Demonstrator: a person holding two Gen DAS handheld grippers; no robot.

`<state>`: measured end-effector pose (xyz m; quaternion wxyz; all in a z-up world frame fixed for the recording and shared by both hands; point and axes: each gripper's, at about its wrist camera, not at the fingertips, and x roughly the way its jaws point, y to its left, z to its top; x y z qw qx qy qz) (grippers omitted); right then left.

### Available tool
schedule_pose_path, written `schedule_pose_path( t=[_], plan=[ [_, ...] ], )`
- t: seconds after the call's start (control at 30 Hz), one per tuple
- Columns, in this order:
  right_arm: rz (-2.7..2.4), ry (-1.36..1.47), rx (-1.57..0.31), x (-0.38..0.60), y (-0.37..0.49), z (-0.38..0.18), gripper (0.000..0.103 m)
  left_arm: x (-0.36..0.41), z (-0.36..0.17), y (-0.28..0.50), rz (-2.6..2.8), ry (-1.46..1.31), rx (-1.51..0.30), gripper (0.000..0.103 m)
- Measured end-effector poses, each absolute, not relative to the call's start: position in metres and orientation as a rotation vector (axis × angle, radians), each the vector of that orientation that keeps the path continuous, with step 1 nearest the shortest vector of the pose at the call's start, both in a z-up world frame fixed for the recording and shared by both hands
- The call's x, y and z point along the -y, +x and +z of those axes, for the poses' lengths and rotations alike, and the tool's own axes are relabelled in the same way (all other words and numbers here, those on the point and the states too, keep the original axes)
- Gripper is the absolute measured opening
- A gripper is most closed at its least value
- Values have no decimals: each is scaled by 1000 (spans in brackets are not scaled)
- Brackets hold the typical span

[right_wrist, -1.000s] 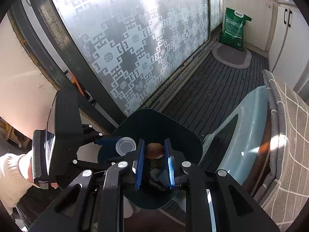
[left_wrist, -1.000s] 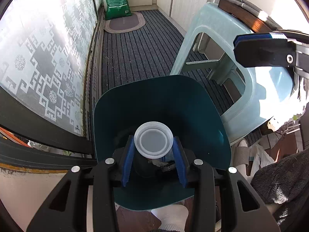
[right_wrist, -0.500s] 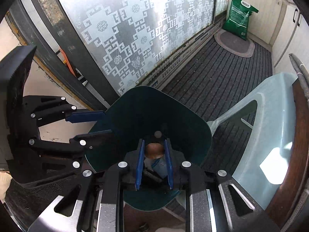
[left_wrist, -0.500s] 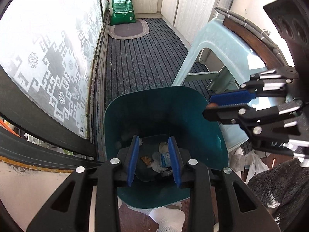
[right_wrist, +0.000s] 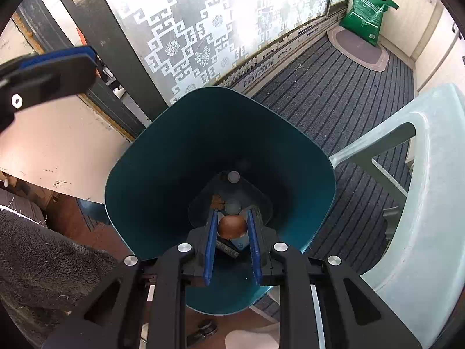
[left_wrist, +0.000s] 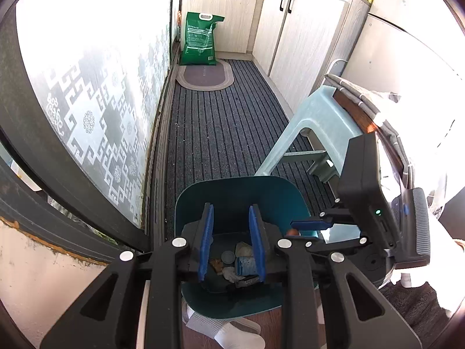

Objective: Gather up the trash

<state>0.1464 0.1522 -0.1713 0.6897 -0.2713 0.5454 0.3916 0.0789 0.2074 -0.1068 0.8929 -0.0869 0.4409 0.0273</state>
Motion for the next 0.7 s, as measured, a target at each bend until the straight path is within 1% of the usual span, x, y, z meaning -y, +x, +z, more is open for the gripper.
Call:
schedule_pose_path(
  t=[0.03,0.07,0.1,0.3,0.43,0.5,0.6,0.7],
  plan=[
    [876,-611,-1222,-152,146,-173,25,-207,-102,78,56,-183,-904,27],
    [873,-611,-1221,-152,145,-174,36,-207,-97,76,57,-183,-892,27],
    [870,-608,-1219,-151,145,-174,41,-207,-92,75,55,-185,-880,27],
    [879,-603,-1199,-150,142,-169,41,-201,-64,67,61,-190,-817,27],
    [901,-599,-1147,-150,135,-155,41,-200,-47,60,78,-188,-779,27],
    [907,-592,-1113,-149,131,-145,35,-200,-41,56,92,-185,-763,27],
    [902,-586,-1049,-146,125,-126,31,-198,-35,51,102,-179,-750,27],
    [905,-568,-990,-140,123,-102,30,-194,-30,46,114,-165,-738,29]
  ],
)
